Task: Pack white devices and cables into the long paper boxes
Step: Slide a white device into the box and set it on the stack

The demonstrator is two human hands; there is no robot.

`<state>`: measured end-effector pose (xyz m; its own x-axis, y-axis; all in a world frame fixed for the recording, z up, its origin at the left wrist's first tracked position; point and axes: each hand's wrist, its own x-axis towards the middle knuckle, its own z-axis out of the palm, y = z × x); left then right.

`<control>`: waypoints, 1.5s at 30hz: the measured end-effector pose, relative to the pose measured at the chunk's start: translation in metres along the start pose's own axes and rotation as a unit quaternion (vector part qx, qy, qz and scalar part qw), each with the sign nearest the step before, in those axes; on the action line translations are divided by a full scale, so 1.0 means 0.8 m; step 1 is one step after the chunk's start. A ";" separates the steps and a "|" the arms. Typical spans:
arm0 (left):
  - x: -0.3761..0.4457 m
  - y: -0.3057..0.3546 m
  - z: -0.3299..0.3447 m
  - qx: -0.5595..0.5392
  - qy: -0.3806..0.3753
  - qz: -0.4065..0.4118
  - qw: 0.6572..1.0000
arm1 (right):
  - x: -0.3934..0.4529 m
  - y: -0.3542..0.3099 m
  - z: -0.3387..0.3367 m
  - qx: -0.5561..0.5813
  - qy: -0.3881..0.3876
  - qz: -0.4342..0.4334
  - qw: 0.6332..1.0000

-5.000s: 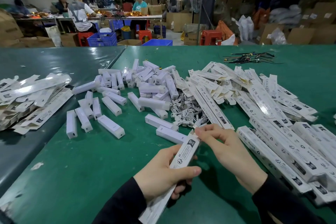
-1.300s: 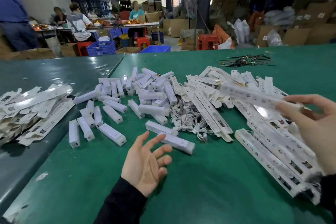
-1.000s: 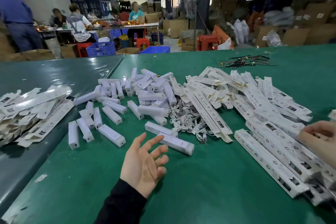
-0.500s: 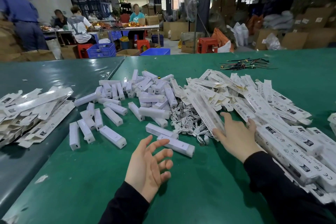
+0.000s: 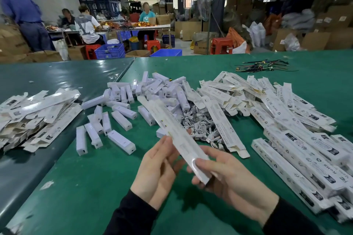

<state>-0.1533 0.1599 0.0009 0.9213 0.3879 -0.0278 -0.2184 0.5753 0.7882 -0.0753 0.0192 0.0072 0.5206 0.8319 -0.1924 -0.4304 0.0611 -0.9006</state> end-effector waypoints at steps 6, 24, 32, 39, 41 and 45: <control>0.000 0.002 -0.005 -0.022 -0.004 0.006 1.000 | -0.007 0.002 0.004 0.011 -0.064 0.016 0.998; -0.012 -0.011 0.002 0.083 -0.130 -0.159 0.975 | 0.000 -0.020 -0.025 0.010 0.005 -0.082 0.997; -0.010 -0.011 0.000 0.056 -0.161 -0.166 0.971 | 0.005 -0.014 -0.026 0.047 0.063 -0.088 0.993; -0.005 -0.022 0.010 0.226 0.008 -0.001 0.974 | 0.008 -0.005 -0.023 -0.066 0.130 -0.154 0.977; -0.008 -0.022 0.013 0.229 -0.008 0.020 0.973 | 0.006 -0.003 -0.022 -0.088 0.131 -0.165 0.974; -0.011 -0.022 0.014 0.218 -0.070 0.005 0.973 | 0.004 -0.003 -0.022 -0.113 0.113 -0.176 0.971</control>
<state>-0.1540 0.1382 -0.0060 0.9614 0.2723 0.0403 -0.0975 0.2000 0.9749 -0.0596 0.0122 0.0021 0.7660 0.6371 0.0855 -0.0361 0.1754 -0.9838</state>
